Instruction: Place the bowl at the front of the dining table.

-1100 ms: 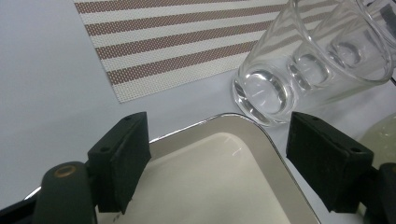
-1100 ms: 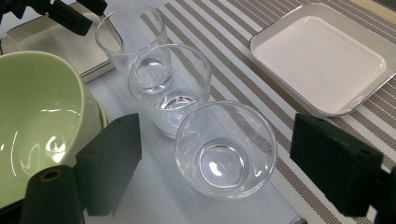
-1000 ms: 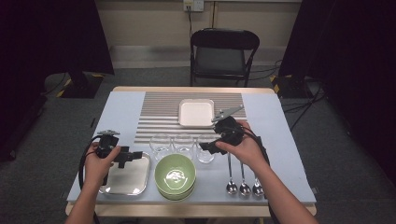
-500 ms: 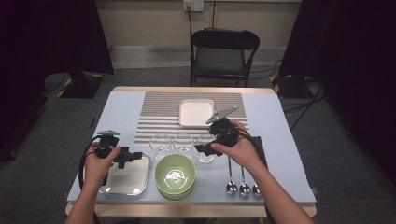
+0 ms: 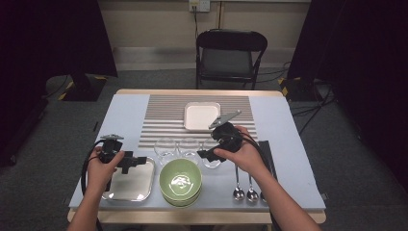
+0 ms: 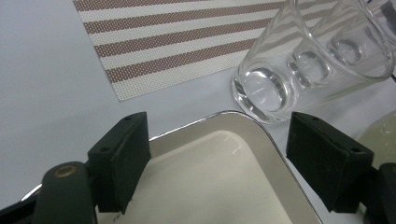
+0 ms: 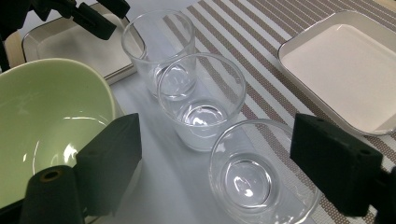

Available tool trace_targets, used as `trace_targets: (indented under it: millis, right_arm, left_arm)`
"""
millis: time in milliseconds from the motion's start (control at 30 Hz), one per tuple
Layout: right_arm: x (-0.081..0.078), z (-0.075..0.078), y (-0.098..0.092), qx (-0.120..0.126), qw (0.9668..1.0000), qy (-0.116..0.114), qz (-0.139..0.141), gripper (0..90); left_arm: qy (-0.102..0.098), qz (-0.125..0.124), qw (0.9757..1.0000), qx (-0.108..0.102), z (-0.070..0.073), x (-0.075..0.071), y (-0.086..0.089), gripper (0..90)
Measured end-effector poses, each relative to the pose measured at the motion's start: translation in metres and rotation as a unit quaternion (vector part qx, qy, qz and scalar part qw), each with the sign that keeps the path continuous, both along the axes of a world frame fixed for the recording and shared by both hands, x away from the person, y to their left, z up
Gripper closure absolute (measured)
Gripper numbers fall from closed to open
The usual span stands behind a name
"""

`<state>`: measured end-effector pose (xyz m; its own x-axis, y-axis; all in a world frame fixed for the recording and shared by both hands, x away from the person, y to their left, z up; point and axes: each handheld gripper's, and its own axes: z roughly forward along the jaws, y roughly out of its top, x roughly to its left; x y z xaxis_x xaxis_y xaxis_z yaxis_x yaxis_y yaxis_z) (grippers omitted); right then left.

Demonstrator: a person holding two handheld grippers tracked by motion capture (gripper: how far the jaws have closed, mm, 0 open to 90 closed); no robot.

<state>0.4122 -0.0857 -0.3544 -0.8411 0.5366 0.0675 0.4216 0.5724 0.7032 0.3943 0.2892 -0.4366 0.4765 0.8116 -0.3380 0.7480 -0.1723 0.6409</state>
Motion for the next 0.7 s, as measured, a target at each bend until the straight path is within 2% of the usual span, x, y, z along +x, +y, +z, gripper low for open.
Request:
trace_targets:
  millis: [700]
  right_arm:
    - [-0.005,-0.001,0.018,-0.001,0.9998,0.005,0.021,15.9]
  left_arm:
    - [0.0,-0.004,1.0,0.003,0.001,0.001,-0.001,21.4]
